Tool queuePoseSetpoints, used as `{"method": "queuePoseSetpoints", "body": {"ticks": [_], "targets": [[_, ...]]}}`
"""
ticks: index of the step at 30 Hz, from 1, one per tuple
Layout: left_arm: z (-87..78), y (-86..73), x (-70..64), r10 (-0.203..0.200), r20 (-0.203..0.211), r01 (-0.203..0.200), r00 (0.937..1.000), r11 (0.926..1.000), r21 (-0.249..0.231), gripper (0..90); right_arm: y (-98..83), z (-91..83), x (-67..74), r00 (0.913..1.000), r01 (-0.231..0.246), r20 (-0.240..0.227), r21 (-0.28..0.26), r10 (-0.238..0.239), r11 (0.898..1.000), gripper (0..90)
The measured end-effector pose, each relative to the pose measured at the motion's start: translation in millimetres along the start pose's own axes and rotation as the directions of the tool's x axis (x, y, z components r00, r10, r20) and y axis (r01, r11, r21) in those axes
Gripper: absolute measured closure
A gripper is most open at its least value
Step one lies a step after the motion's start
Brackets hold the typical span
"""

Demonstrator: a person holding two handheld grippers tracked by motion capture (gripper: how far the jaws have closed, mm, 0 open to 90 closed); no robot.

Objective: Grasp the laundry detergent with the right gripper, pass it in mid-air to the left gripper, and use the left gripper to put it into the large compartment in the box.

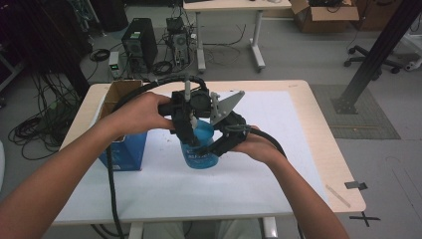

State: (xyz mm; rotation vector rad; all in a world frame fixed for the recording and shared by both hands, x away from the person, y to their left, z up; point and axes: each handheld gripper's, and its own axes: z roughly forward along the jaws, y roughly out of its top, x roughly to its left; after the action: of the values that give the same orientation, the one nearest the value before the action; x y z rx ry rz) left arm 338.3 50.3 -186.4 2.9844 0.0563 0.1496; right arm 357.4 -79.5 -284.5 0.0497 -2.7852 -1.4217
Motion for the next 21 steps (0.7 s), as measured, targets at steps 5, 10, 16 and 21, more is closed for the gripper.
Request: {"method": "queuePoseSetpoints", "body": {"ticks": [5, 10, 16, 21], "targets": [[-4.1, 2.4, 2.2, -0.020, -0.001, 0.020, 0.9998, 0.9995, 0.022, 38.0, 0.2, 1.6, 3.1, 0.9996, -0.009, 0.026, 0.029, 0.009, 1.000, 26.3], [-8.7, -1.7, 6.2, -0.053, -0.023, 0.054, 0.9984, 0.9978, 0.039, 38.0, -6.2, -2.5, 3.0, 0.9990, -0.043, 0.019, 0.055, 0.042, 0.998, 12.9], [-13.6, -6.6, 9.2, -0.071, -0.030, 0.072, 0.9970, 0.9964, 0.044, 38.0, -14.3, -15.8, -0.8, 0.9954, -0.084, 0.051, 0.063, 0.081, 0.994, 7.2], [-17.7, -11.0, 11.6, -0.091, -0.038, 0.093, 0.9951, 0.9944, 0.050, 37.9, -22.3, -34.2, -2.9, 0.9920, -0.089, 0.095, 0.062, 0.083, 0.994, 5.5]]}}
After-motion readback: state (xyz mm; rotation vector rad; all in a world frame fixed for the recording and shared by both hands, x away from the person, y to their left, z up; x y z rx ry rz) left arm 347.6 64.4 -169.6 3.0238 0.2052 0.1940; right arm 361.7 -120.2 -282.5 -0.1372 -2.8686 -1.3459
